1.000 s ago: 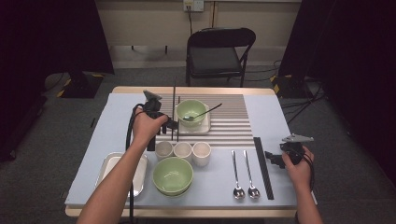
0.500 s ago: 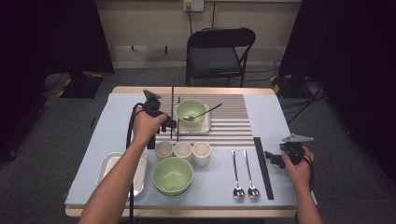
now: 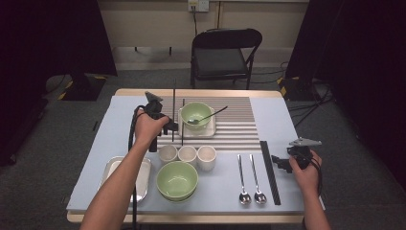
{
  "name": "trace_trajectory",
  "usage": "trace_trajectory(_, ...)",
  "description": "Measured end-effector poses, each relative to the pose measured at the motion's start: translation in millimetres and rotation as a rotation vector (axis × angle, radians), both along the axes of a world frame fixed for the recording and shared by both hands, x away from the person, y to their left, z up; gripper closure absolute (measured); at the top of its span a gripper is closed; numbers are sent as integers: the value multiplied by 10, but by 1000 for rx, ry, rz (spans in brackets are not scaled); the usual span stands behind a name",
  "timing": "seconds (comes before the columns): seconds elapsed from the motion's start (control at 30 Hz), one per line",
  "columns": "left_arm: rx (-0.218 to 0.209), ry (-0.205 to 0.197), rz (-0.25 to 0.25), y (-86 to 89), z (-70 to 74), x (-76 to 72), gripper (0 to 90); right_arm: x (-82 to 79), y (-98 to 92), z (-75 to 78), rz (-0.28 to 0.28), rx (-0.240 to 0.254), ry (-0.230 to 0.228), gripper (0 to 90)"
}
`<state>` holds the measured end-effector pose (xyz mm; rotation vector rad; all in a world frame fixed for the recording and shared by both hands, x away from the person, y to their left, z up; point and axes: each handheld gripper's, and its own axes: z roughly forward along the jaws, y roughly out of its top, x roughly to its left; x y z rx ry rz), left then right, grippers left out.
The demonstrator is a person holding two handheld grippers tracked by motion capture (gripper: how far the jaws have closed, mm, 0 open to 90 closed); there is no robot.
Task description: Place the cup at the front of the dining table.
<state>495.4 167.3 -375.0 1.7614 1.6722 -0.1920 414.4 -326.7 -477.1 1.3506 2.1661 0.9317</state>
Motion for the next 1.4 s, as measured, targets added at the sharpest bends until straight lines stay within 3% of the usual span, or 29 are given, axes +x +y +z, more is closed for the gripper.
trace_trajectory(0.43, 13, 8, -14, -2, -65, 69, 868, -1, 1, 0, 0, -1, -1, 200)
trace_trajectory(0.73, 13, 14, 9, -22, -113, 112, 867, -1, 1, 0, 0, -1, -1, 201)
trace_trajectory(0.87, 34, 5, -3, 7, -129, 129, 868, -1, 1, -1, 1, -2, -2, 200)
trace_trajectory(0.9, 18, 6, 10, -3, -133, 131, 868, -1, 1, -1, 1, -2, -2, 200)
trace_trajectory(1.03, 31, 8, 4, 5, -144, 145, 868, -1, 1, -1, 1, -2, -2, 200)
trace_trajectory(1.23, 11, 6, 10, -17, -178, 178, 868, -1, 1, -1, 1, -2, -2, 200)
trace_trajectory(1.3, 24, 9, -5, -17, -189, 188, 868, -1, 1, -1, 1, -2, -2, 200)
trace_trajectory(1.4, 8, 16, -12, -38, -202, 201, 867, -1, 1, -1, 1, -2, -2, 200)
